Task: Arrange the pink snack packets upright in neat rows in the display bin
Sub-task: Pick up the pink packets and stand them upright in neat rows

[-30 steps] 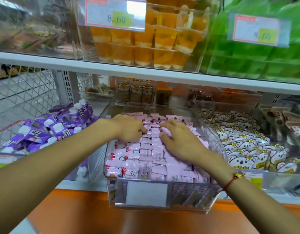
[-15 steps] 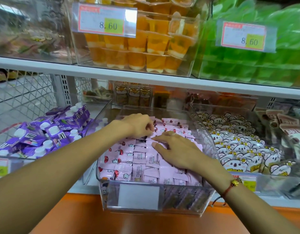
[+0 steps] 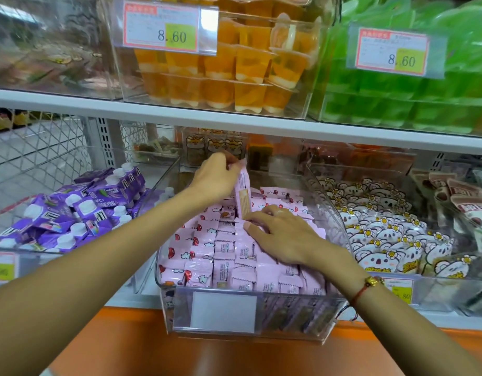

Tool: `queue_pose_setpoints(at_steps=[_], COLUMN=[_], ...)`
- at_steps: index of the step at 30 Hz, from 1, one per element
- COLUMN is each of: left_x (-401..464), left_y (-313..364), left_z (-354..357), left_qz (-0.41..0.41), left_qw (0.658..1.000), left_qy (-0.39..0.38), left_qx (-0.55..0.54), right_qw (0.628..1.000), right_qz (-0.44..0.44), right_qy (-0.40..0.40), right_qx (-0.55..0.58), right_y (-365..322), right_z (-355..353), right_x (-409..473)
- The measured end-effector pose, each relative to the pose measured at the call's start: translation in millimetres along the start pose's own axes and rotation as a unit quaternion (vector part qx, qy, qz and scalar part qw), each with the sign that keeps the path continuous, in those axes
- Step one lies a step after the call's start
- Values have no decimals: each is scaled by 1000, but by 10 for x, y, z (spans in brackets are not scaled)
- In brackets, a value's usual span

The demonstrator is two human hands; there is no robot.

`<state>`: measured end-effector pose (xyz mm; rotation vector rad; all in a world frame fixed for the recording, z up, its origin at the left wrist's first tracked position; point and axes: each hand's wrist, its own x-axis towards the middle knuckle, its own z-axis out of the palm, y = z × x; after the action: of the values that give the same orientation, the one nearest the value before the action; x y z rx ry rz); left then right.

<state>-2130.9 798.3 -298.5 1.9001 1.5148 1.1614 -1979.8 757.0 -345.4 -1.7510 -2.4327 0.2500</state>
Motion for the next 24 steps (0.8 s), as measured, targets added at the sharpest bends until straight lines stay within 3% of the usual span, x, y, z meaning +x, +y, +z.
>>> queue_pose_setpoints(at_steps=[3, 7, 9, 12, 14, 16, 18, 20, 24], left_x=[-198, -440, -500, -549, -560, -545, -534, -545, -576], left_y=[-27, -105, -95, -72, -82, -95, -77, -64, -51], left_z=[-65, -120, -138, -144, -154, -184, -234, -254, -248], left_qz=[24, 14, -30, -106, -139, -138, -131, -133, -108], left_qw=[993, 967, 944, 911, 900, 910, 920, 920, 928], left_qy=[86, 153, 155, 112, 86, 60, 12, -30, -50], left_qx=[-78, -205, -290, -382, -405, -387, -369, -368, -354], right_qw=[995, 945, 929, 926, 922, 897, 811, 765, 729], right_qz=[19, 22, -49, -145, -159, -109, -14, 34, 43], right_qy=[55, 211, 251, 280, 295, 242, 122, 61, 30], right_qx=[86, 247, 269, 207, 193, 354, 572, 640, 682], right_y=[-19, -72, -156, -283, -304, -323, -347, -341, -360], right_z=[-19, -47, -65, -78, -82, -127, -187, -236, -267], right_x=[-11, -25, -65, -120, -120, -129, -134, -135, -147])
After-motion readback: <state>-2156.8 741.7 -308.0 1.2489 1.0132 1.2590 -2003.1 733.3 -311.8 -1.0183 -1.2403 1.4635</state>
